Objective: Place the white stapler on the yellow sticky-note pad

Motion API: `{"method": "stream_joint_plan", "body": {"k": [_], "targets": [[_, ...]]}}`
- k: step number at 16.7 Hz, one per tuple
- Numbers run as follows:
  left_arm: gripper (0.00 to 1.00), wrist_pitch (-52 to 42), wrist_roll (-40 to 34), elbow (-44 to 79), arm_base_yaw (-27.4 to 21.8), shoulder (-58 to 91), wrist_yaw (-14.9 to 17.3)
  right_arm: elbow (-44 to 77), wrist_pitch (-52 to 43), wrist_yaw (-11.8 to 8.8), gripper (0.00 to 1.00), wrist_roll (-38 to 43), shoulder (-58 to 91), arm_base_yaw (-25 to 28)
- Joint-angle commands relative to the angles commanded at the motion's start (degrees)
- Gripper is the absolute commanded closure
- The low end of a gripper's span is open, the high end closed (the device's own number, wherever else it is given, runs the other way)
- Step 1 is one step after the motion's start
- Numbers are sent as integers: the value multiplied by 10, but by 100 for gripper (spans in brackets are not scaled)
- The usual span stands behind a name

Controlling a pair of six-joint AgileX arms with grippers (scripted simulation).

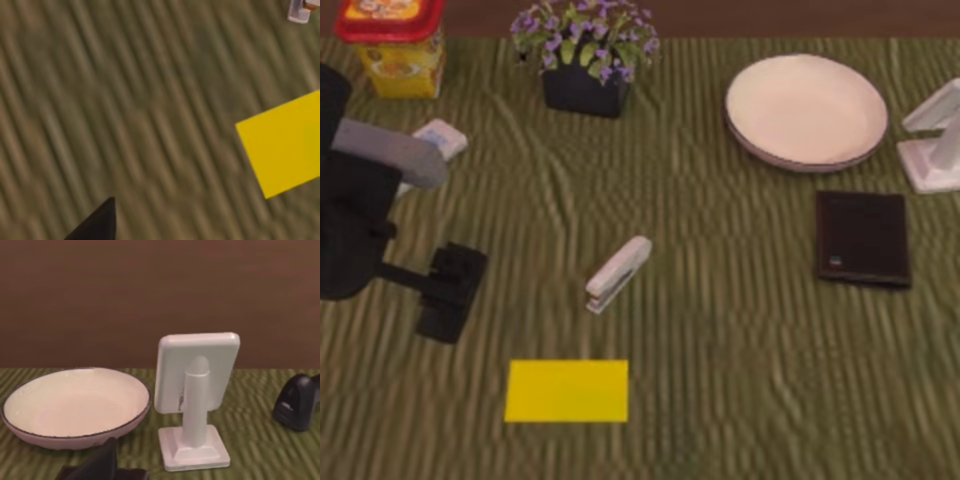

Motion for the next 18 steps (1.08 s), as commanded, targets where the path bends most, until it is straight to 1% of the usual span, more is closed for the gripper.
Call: {"method": "stream_joint_plan", "body": {"k": [4,8,11,13,16,18], "targets": [[0,-161,0,199,-55,262,4,0,0,0,0,0,0,0],[0,-256,-2,403,-99,464,-10,0,0,0,0,0,0,0],[0,-285,-4,535,-124,565,-27,0,0,0,0,0,0,0],[0,-289,-4,601,-136,606,-39,0,0,0,0,0,0,0],[0,-285,-4,656,-147,636,-51,0,0,0,0,0,0,0],[0,-284,-4,663,-149,639,-52,0,0,0,0,0,0,0]]}}
